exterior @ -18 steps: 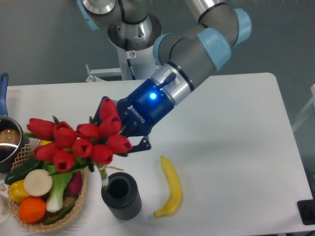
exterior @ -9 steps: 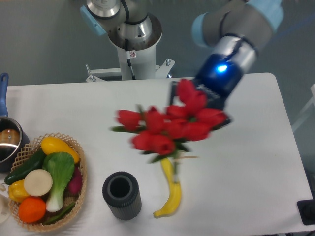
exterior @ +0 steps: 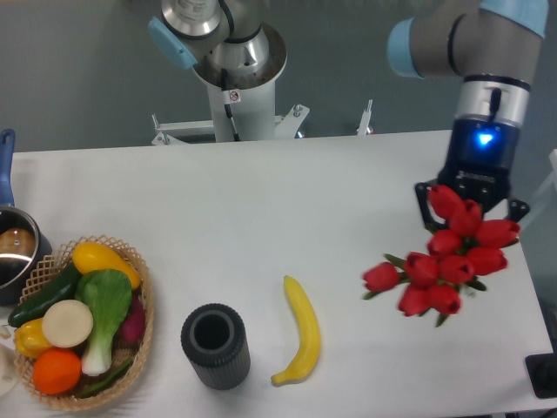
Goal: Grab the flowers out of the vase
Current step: 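Carry the tulips away from the vase and hold them above the table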
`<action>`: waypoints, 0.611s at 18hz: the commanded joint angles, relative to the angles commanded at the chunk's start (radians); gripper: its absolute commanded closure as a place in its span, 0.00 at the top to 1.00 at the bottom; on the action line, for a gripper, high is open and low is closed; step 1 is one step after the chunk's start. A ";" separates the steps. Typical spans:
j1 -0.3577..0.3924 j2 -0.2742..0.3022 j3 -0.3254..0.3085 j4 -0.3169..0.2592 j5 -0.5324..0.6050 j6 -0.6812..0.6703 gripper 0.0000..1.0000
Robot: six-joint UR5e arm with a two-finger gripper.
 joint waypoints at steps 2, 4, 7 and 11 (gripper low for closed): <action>0.005 0.005 -0.022 -0.011 0.038 0.003 0.00; 0.002 0.018 -0.025 -0.053 0.177 0.003 0.00; -0.040 0.018 -0.006 -0.130 0.357 -0.003 0.00; -0.075 0.011 0.058 -0.260 0.517 0.002 0.00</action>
